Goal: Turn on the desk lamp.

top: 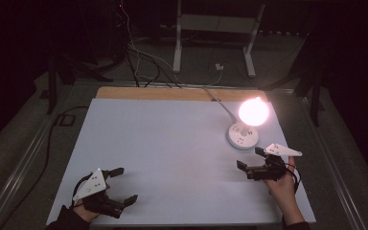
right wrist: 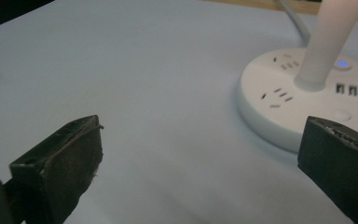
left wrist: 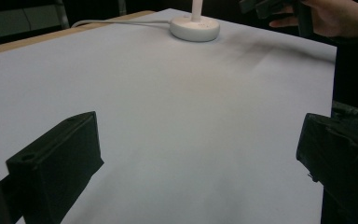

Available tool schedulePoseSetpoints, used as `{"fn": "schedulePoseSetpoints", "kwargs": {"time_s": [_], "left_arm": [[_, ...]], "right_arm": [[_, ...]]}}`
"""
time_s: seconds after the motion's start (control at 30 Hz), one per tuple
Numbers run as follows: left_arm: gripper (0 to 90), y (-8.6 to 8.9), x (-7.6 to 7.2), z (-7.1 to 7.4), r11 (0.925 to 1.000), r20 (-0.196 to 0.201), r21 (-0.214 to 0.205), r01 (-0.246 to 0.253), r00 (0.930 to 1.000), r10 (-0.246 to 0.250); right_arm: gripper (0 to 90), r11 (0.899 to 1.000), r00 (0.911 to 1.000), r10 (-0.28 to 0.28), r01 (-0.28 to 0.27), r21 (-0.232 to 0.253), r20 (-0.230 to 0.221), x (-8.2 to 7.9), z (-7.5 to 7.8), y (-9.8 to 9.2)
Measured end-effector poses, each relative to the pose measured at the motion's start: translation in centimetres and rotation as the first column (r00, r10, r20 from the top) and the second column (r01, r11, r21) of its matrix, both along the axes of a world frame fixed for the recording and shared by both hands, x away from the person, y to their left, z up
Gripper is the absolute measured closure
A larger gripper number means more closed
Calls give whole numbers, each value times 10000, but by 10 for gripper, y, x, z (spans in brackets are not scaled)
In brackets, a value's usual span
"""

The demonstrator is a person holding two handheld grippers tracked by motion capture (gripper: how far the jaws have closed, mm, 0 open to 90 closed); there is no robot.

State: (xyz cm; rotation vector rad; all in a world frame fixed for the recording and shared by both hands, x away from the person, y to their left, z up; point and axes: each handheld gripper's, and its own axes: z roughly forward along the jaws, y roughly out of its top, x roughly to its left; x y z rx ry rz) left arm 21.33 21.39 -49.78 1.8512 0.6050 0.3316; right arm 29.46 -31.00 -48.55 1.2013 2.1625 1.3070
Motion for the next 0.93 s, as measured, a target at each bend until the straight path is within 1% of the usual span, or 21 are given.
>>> {"fn": "schedulePoseSetpoints", "kwargs": {"time_s": [0.17,0.23,0.3,0.37,0.43,0.5,0.53,0.67,0.77,0.93], "left_arm": [[4,0,0,0,10000,9,-19,-19,10000,19],[4,0,0,0,10000,-2,13,-12,10000,12],[4,0,0,1,10000,22,3,-10,10000,10],[4,0,0,0,10000,13,0,-10,10000,10],[5,0,-1,0,10000,16,52,6,10000,-6],[4,0,-1,0,10000,28,25,11,10000,-11],[4,0,-1,0,10000,16,20,3,10000,-4],[4,-1,0,0,10000,12,69,35,10000,-36],[4,-1,-1,0,10000,-1,75,35,10000,-35],[4,-1,0,-1,10000,-47,75,31,10000,-30]], "right_arm": [[0,9998,9998,176,-177,-95,-87,-14,-7,2],[0,9997,9997,238,-238,-17,-114,-20,-10,2],[0,9996,9995,273,-274,-89,-134,-25,-11,2],[0,9995,9994,310,-311,-50,-159,-30,-14,2],[0,9995,9991,315,-318,-77,-289,-35,-18,2],[0,9994,9987,332,-326,136,-392,-40,-21,2],[0,9993,9984,354,-349,108,-443,-42,-22,2],[0,9986,9978,492,-500,-164,-438,-43,-26,3],[0,9985,9981,496,-504,-203,-368,-41,-27,3],[0,9978,9973,608,-618,-234,-403,-40,-28,5]]}}
